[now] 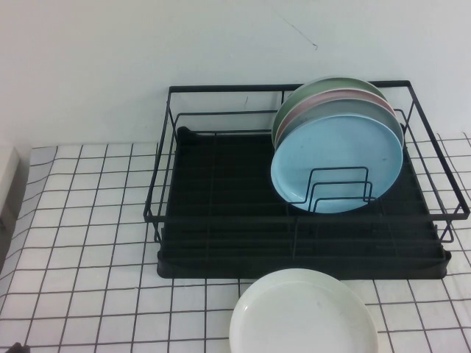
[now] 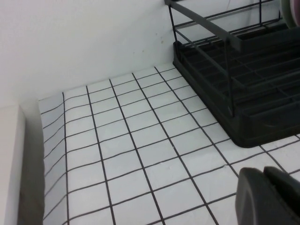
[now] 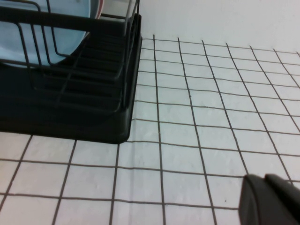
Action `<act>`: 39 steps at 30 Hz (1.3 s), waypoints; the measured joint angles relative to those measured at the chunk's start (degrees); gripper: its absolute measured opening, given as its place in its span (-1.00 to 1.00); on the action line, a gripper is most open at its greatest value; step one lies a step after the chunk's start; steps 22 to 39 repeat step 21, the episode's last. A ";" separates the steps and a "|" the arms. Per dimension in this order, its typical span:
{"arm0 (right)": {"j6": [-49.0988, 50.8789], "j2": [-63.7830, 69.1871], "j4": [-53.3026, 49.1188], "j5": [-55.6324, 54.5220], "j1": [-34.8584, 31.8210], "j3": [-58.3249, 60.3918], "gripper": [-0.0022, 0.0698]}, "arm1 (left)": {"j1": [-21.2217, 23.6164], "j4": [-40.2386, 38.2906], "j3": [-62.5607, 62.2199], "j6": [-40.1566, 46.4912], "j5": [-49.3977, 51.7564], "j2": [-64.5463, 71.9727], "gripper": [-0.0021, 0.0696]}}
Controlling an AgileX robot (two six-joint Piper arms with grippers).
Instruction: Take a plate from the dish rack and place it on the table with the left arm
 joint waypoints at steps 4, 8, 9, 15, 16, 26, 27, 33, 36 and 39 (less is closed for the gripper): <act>0.00 0.00 0.00 0.00 0.00 0.00 -0.95 | 0.13 -0.73 0.00 -1.67 0.97 -0.14 -0.95; 0.00 0.00 0.00 0.00 0.00 0.00 -0.95 | 0.13 8.50 0.00 -14.95 1.52 -0.16 -0.95; 0.00 0.00 0.00 0.00 0.00 0.00 -0.95 | 0.13 12.74 0.00 -20.35 1.93 -0.16 -0.95; 0.00 0.00 0.00 0.00 0.00 0.00 -0.95 | 0.13 24.08 -0.11 -35.70 3.31 -0.16 -0.95; 0.00 0.00 0.00 0.00 0.00 0.00 -0.95 | 0.16 24.29 -0.11 -35.70 3.31 -0.16 -0.95; 0.00 0.00 0.00 0.00 0.00 0.00 -0.95 | 0.16 24.50 -0.11 -33.84 3.31 -0.16 -0.95; 0.00 0.00 0.00 0.00 0.00 0.00 -0.95 | 0.16 24.50 -0.11 -33.84 3.31 -0.16 -0.95; 0.00 0.00 0.00 0.00 0.00 0.00 -0.95 | 0.16 24.50 -0.11 -33.84 3.31 -0.16 -0.95; 0.00 0.00 0.00 0.00 0.00 0.00 -0.95 | 0.16 24.50 -0.11 -33.84 3.31 -0.16 -0.95; 0.00 0.00 0.00 0.00 0.00 0.00 -0.95 | 0.16 24.50 -0.11 -33.84 3.31 -0.16 -0.95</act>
